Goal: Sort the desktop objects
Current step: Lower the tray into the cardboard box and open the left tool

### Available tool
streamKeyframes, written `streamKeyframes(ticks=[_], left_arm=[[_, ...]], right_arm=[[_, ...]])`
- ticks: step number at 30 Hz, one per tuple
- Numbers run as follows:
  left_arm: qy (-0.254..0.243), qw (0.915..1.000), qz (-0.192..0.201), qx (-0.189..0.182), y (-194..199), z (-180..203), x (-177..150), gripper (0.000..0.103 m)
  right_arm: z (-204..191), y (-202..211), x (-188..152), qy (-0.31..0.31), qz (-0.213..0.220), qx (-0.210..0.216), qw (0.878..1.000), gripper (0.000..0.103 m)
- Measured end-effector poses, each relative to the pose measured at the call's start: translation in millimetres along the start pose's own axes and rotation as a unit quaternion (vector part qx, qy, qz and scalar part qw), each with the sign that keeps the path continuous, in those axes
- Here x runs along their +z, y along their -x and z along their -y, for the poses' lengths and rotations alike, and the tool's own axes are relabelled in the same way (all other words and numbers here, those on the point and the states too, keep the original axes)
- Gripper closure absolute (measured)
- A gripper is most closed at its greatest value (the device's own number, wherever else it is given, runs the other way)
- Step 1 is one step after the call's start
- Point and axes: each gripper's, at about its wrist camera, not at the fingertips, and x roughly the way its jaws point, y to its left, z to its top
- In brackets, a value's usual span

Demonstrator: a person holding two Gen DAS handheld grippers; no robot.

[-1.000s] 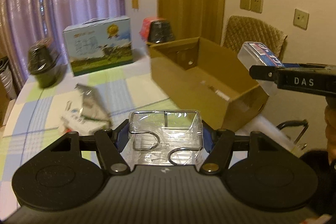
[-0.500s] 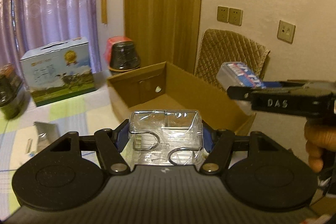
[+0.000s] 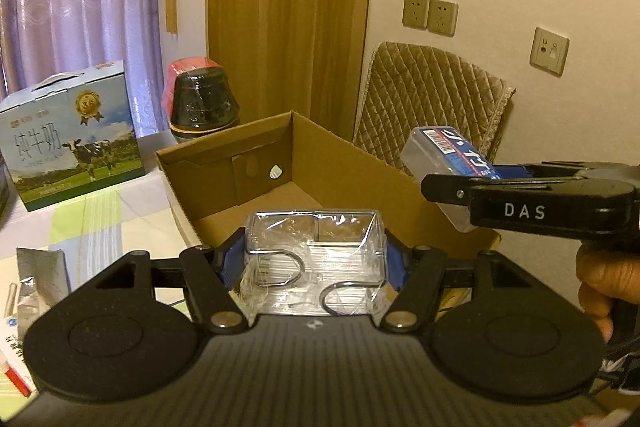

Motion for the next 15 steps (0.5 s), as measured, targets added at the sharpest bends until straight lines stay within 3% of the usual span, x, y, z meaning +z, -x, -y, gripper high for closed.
streamKeyframes(ticks=[5, 8, 15], left_arm=[[-0.002, 0.9999, -0.01, -0.003, -16.0, 0.5, -2.6, 0.039], [0.005, 1.0, -0.006, 0.006, -19.6, -1.6, -4.0, 0.029], [0.01, 0.9998, -0.001, 0.017, -8.7, -14.6, -6.4, 0.029]], right_arm=[[4.9, -6.0, -1.2, -0.003, -0.003, -0.001, 1.0, 0.05], [5.3, -7.1, -1.9, -0.003, -0.004, 0.0, 1.0, 0.05], [1.1, -9.4, -3.9, 0.0, -0.009, 0.004, 1.0, 0.05]])
